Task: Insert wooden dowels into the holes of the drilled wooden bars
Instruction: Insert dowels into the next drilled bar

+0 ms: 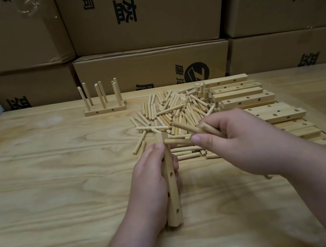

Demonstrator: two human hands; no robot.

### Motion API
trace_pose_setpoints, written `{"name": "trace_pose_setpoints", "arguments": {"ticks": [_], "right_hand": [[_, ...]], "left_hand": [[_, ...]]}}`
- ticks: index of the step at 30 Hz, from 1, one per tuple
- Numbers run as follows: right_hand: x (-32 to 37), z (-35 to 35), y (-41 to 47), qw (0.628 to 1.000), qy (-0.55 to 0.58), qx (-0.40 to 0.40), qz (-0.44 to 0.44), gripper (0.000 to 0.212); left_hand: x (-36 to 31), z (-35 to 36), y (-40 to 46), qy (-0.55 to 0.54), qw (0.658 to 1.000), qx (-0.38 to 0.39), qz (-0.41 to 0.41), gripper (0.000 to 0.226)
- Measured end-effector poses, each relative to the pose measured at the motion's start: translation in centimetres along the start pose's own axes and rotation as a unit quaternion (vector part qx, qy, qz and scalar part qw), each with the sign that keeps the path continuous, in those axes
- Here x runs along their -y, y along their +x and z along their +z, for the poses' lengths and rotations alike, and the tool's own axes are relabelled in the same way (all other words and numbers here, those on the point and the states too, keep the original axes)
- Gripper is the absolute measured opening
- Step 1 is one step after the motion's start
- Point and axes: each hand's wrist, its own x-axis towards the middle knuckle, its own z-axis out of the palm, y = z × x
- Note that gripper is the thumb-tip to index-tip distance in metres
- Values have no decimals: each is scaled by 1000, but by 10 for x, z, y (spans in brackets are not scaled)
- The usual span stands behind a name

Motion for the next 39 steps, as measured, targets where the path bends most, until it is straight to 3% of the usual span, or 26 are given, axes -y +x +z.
{"name": "trace_pose_setpoints", "arguments": {"ticks": [6, 11, 19, 23, 27, 35, 39], "right_hand": [[1, -1, 0, 1000, -9, -7, 12, 29], [7, 1, -2, 1000, -3, -9, 11, 20], [18, -2, -6, 999, -22, -41, 16, 21], [20, -3, -6, 999, -11, -37, 31, 23], [21, -3, -6, 999, -13, -32, 37, 28], [19, -4, -4, 998, -21, -13, 62, 36], [18, -4, -4, 995, 38, -1, 93, 29]], "left_hand": [[-1, 0, -1, 12, 1000, 12, 1, 36], [-1, 0, -4, 87, 996, -7, 1, 55], [1, 1, -2, 65, 998, 2, 28, 47], [2, 1, -3, 79, 997, 4, 26, 58], [-1, 2, -4, 49, 998, 12, 28, 47], [-2, -1, -3, 105, 991, 57, 51, 48], [-1, -3, -3, 110, 991, 63, 53, 51]]}}
